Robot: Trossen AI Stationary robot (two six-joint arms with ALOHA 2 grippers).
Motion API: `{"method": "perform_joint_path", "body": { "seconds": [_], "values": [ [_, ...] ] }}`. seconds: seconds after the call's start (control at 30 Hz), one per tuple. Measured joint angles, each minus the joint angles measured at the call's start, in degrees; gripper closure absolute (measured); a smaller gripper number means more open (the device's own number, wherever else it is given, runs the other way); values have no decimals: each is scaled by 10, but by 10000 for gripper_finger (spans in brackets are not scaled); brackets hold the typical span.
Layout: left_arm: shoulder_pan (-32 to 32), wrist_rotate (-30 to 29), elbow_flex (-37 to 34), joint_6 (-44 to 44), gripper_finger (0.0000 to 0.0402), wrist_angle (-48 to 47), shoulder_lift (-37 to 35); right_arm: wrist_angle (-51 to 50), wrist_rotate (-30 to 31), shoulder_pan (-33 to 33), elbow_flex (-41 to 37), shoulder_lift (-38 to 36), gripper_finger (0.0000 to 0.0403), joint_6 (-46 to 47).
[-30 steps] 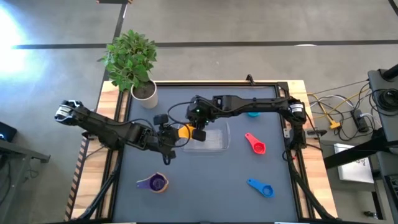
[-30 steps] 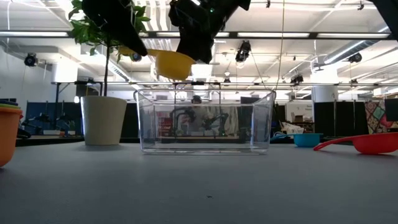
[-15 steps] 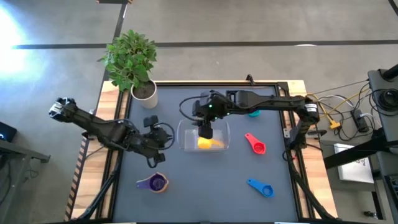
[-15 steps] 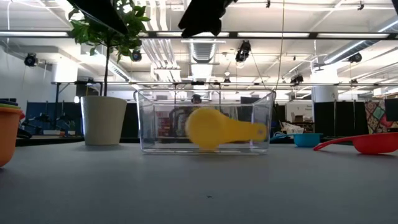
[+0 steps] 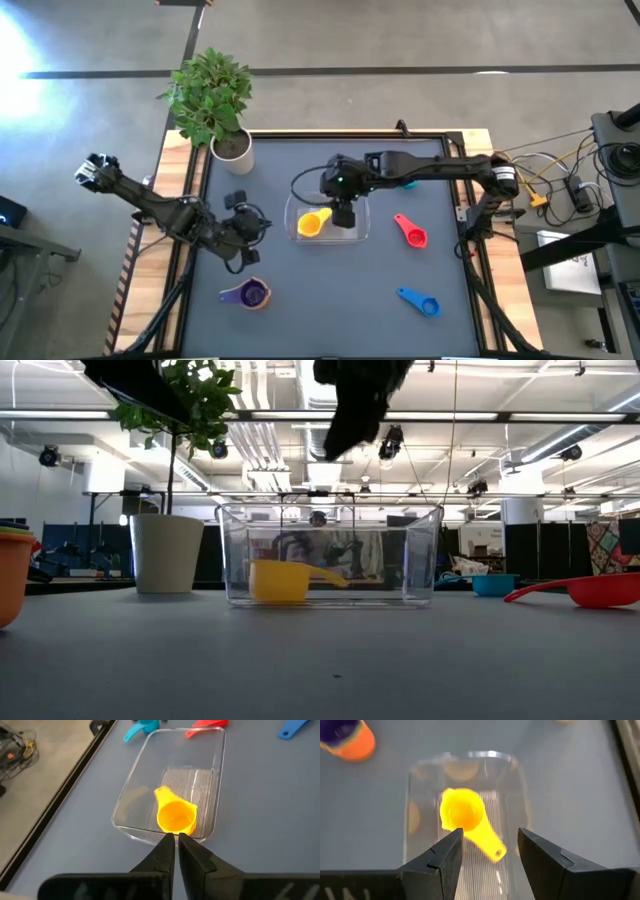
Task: Nest measuring cups in basket
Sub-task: Stack the yellow measuring cup on top of the violet measuring cup
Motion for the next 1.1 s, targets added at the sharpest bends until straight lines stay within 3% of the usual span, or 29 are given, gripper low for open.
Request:
{"method": "perform_joint_path", "body": {
  "seconds": [0.27,0.47,0.8,1.1],
  "values": [
    [-8,2,-98,17,381,128,-54,56,-1,-7,-86,38,225,-73],
    [-9,17,-159,21,351,221,-89,86,-1,-17,-95,69,225,-134],
    [-9,16,-175,18,267,230,-99,111,-1,-4,-91,106,225,-240],
    [-9,13,-175,19,251,229,-98,124,0,-3,-91,112,225,-279]
  ]
}}
